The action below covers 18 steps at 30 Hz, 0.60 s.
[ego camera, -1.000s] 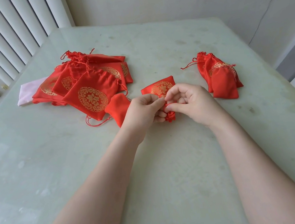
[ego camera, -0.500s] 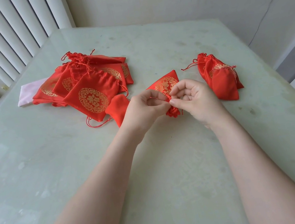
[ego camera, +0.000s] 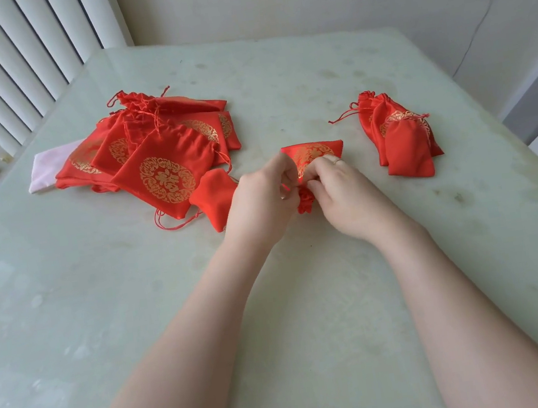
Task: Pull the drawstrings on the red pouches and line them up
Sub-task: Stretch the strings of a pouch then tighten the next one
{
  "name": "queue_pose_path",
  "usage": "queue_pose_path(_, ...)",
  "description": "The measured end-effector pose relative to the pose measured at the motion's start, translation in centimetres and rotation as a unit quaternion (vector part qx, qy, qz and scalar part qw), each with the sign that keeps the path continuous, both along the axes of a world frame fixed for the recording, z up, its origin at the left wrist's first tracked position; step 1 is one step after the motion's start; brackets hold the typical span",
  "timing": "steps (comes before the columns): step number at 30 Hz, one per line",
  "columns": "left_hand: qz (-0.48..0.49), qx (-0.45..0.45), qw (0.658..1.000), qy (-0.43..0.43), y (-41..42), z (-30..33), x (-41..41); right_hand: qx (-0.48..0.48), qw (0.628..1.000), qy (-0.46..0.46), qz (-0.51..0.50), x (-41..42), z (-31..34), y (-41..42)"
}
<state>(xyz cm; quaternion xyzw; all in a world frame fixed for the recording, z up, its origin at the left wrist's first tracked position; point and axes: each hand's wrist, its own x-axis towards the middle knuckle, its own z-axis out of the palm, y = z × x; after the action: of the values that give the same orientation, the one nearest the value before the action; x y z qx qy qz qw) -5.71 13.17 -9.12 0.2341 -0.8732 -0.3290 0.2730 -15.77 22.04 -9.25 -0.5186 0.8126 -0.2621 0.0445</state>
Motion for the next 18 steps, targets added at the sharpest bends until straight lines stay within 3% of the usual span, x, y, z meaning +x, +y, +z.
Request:
queue_pose_path(1,0.003,-0.016,1.0,0.0,-0.1,-0.1,0.0,0.003,1.0,-0.03,-0.003,0.2,0.2,0.0)
queue_pose_path(3,0.013,-0.031,0.999,0.014,-0.2,-0.3,0.0,-0.007,0.984,-0.177,-0.005,0.5,0.7,0.2)
queue_pose_path(5,0.007,-0.047,0.998,0.047,-0.1,-0.4,0.0,-0.024,0.941,-0.337,0.005,0.6,1.2,0.5)
queue_pose_path(9,-0.001,-0.064,0.994,0.087,0.0,-0.7,-0.1,-0.075,0.86,-0.505,-0.012,0.1,1.4,0.8)
queue_pose_path(11,-0.002,-0.055,0.996,0.076,-0.4,-0.8,-0.1,-0.089,0.834,-0.544,-0.037,0.3,1.3,0.7)
queue_pose_path(18,-0.03,-0.039,0.994,0.093,-0.5,-1.0,-0.2,-0.113,0.825,-0.55,-0.071,0.3,1.3,0.5)
